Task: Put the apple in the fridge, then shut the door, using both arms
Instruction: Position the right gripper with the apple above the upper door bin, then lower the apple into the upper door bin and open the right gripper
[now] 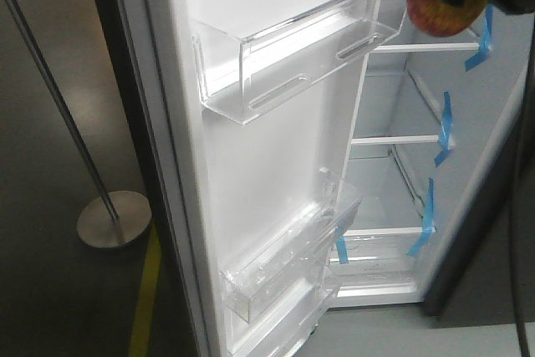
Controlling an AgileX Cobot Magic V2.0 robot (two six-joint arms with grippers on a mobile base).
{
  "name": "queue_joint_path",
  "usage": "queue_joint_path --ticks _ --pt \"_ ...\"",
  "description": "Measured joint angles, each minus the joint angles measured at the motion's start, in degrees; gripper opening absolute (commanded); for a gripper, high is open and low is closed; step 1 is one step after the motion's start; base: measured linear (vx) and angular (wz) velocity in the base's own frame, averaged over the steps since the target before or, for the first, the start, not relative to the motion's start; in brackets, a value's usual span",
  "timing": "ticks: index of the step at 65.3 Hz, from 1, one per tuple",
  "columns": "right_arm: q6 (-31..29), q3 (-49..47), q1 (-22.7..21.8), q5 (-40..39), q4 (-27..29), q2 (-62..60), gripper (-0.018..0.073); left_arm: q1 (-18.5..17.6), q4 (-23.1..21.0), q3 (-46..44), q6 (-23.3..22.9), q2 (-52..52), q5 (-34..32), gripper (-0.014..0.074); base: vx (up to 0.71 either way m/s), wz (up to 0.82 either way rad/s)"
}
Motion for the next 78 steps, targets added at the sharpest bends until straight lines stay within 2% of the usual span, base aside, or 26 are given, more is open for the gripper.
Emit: queue_joint_path --ticks 6,16,30,37,48,53,72,78 --pt "-2.0 -2.9 0.0 -0.7 3.1 -2.5 0.0175 0.0 0.0 0.0 0.0 0.0 0.0 -0.0008 0.00 0.00" --pt "-9.4 -8.5 0.0 -1.3 13.8 -2.7 0.0175 0.0 0.0 0.0 0.0 0.0 0.0 -0.0008 0.00 0.00" --pt "-21.3 -11.7 0.0 3.2 29.3 4.8 0.0179 0.0 0.0 0.0 0.0 0.0 0.0 -0.0008 0.00 0.00" --pt "-25.3 -12.2 0.0 5.6 33.3 9.2 0.0183 0.0 0.0 0.0 0.0 0.0 0.0 -0.0008 0.00 0.00" --pt "-28.0 -12.2 0.0 7.4 34.4 13.7 0.0228 0.0 0.0 0.0 0.0 0.0 0.0 -0.0008 0.00 0.00" --pt "-29.2 -12.2 0.0 8.1 34.5 14.7 0.0281 0.0 0.0 0.0 0.0 0.0 0.0 -0.0008 0.00 0.00" --pt "-30.2 -12.3 0.0 9.1 34.4 15.5 0.0582 0.0 0.0 0.0 0.0 0.0 0.0 -0.0008 0.00 0.00" --pt "-30.3 -12.3 0.0 9.1 34.4 15.5 0.0645 0.0 0.0 0.0 0.0 0.0 0.0 -0.0008 0.00 0.00"
